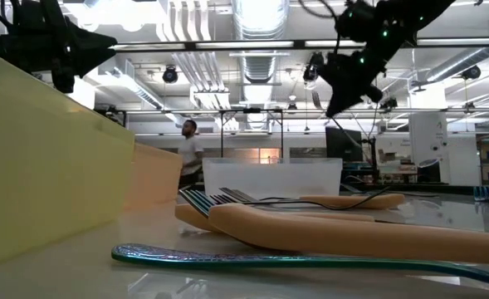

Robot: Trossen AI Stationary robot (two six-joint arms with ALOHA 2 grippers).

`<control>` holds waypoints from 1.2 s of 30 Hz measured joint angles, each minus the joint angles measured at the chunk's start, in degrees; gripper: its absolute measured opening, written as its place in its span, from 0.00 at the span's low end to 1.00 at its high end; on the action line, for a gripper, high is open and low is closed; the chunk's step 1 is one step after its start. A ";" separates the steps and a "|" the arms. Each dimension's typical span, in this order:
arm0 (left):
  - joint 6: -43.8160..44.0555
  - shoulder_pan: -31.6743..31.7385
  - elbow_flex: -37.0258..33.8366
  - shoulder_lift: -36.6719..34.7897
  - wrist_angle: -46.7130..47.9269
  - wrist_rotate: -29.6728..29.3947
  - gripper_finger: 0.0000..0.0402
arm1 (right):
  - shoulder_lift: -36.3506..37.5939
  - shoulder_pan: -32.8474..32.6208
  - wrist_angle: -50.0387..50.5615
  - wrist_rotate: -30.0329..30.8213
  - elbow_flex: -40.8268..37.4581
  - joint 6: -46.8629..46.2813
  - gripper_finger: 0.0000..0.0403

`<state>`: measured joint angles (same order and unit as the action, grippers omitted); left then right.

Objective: Sort silverware by color (type)
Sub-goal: Put the blue fork into the orange bin

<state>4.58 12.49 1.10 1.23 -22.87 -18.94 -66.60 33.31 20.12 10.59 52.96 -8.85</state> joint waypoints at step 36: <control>2.75 0.09 0.00 2.45 -2.40 -6.08 0.33 | -14.65 -7.78 -14.93 -0.52 5.15 -3.05 0.02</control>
<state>7.33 12.58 1.10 3.69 -25.27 -25.02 -81.25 25.54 5.19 10.07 58.11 -11.89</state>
